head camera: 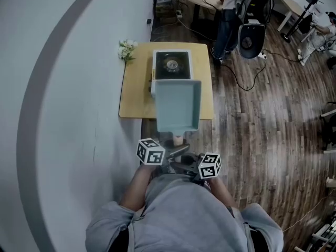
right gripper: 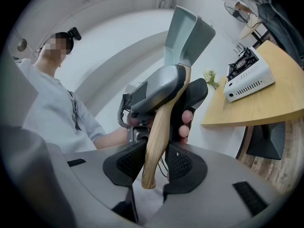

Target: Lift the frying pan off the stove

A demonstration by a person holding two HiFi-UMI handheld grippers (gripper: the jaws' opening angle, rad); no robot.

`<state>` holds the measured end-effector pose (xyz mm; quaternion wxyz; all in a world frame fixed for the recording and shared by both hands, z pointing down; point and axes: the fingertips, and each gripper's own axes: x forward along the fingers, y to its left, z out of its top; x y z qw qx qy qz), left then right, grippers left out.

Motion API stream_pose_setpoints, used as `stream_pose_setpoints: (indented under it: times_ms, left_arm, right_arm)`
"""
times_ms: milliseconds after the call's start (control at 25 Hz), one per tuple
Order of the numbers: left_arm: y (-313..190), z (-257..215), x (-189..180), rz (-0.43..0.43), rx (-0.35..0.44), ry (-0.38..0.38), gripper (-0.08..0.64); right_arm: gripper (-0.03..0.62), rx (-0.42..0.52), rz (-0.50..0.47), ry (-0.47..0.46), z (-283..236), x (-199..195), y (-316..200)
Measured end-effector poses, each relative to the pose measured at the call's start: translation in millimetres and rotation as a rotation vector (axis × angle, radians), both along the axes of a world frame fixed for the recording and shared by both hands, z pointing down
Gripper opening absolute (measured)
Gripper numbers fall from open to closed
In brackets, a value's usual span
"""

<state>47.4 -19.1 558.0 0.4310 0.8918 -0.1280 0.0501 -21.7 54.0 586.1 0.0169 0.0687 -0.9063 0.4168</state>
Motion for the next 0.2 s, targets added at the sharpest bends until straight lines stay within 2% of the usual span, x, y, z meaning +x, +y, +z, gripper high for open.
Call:
stream_pose_setpoints:
  times_ms: [200]
  left_arm:
    - [7.8,-2.3,6.7,-0.007,-0.006,0.004,0.124]
  right_arm:
    - [0.115,0.007,-0.007,-0.001,-2.9,7.5,8.1]
